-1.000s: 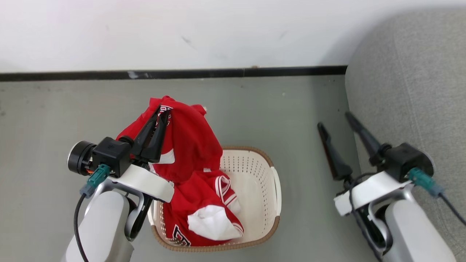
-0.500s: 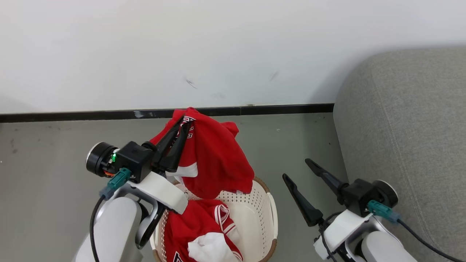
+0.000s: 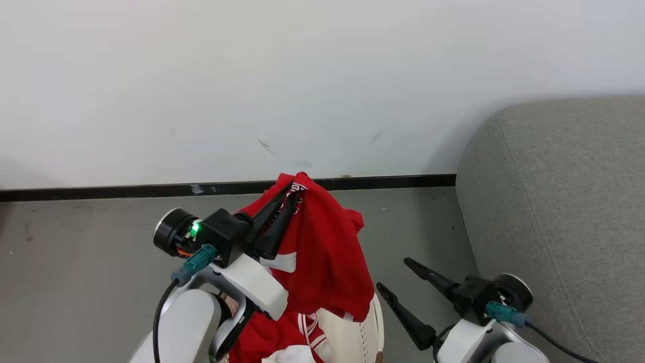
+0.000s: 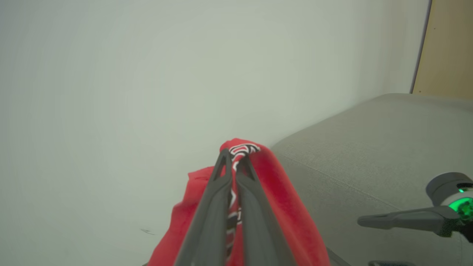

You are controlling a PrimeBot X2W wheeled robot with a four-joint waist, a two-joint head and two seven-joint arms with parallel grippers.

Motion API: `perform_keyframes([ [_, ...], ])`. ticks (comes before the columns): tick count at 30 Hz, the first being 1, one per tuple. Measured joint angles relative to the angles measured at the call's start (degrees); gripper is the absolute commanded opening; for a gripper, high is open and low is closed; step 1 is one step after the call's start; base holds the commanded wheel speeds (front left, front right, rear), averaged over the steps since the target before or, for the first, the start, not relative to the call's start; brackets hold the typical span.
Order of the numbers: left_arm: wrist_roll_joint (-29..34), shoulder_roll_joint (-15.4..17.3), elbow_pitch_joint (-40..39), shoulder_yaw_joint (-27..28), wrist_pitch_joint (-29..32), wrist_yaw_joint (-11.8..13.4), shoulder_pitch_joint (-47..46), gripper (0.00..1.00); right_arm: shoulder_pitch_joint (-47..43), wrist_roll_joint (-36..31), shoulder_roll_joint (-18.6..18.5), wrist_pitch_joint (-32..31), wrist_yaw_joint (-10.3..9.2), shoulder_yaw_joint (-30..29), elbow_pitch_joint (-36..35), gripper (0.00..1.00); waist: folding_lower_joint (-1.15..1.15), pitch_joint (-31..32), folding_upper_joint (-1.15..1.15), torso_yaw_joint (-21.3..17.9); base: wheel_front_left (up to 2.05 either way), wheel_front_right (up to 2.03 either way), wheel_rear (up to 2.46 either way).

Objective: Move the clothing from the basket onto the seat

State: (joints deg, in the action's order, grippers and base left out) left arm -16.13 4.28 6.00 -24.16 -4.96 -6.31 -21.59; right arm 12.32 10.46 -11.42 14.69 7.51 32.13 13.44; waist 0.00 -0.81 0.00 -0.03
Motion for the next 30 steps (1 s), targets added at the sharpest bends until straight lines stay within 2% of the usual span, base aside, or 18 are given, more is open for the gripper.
perform_keyframes([
  [12, -1.49, -0.38, -3.58, -2.72, 3.58, -0.41, 1.15, 0.00, 5.29, 2.18, -1.19, -0.56, 0.00, 7.73, 4.69, 1.00, 0.00, 1.33, 0.00, 1.72, 0.00, 0.00, 0.00],
  [19, -1.60, -0.57, -5.30, -4.15, 4.97, -0.42, 1.15, 0.00, 8.90, 3.78, -0.21, -0.66, 0.00, 13.26, 8.28, 1.00, 0.00, 1.30, 0.00, 3.29, 0.00, 0.00, 0.00],
  [28, -2.29, -0.69, -6.72, -5.11, 6.44, -0.42, 1.15, 0.00, 13.58, 4.05, 1.44, -0.64, 0.00, 16.73, 12.96, 1.00, 0.00, 1.13, 0.00, 5.10, 0.00, 0.00, 0.00],
  [29, -2.50, -0.69, -6.82, -5.13, 6.48, -0.42, 1.15, 0.00, 13.94, 4.07, 1.80, -0.58, 0.00, 16.97, 13.50, 0.91, 0.00, 1.11, 0.00, 5.25, 0.00, 0.00, 0.00],
  [30, -2.50, -0.70, -6.91, -5.13, 6.49, -0.42, 1.15, 0.00, 14.20, 4.08, 2.12, -0.57, 0.00, 17.26, 13.96, 0.69, 0.00, 1.08, 0.00, 5.38, 0.00, 0.00, 0.00],
])
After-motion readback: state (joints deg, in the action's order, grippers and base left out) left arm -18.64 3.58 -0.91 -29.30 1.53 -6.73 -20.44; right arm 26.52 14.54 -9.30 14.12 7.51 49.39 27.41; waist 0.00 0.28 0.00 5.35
